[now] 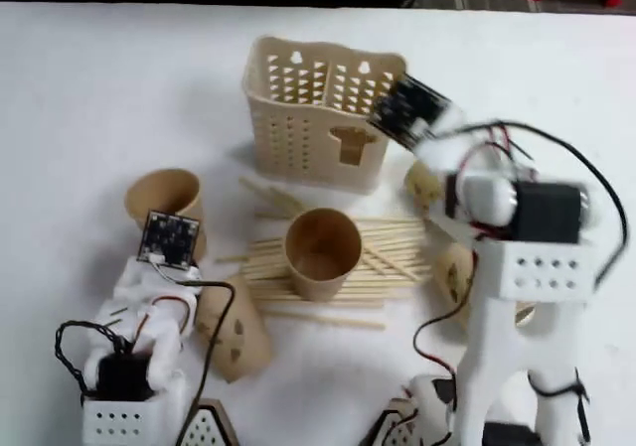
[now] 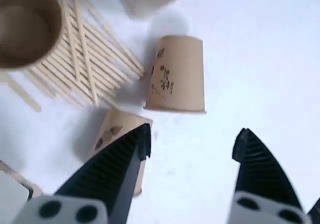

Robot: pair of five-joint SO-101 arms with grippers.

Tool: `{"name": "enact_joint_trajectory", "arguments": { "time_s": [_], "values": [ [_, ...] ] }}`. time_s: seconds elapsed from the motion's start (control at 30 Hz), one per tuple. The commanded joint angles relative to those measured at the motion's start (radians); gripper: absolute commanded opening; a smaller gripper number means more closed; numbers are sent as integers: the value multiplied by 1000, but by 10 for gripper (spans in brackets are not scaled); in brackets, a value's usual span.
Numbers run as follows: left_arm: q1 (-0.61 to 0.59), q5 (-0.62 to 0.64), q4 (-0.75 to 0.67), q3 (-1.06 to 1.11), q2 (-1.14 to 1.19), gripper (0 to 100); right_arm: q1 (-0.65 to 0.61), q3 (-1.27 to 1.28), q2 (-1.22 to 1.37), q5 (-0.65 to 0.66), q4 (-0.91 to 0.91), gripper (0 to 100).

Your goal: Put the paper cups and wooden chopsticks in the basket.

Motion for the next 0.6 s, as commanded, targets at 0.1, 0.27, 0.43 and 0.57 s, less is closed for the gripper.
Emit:
{"name": "enact_joint_trajectory", "arguments": {
  "time_s": [0.1, 0.27, 0.43, 0.57],
  "values": [
    [-4, -8, -23, -6, -4, 28, 243, 207, -191, 322, 2, 264],
    [-4, -8, -23, -6, -4, 28, 410, 382, -259, 595, -33, 265],
    [-4, -8, -23, -6, -4, 28, 536, 574, -265, 776, -219, 265],
    [-4, -8, -23, -6, -4, 28, 588, 712, -269, 878, -337, 265]
  ]
}}
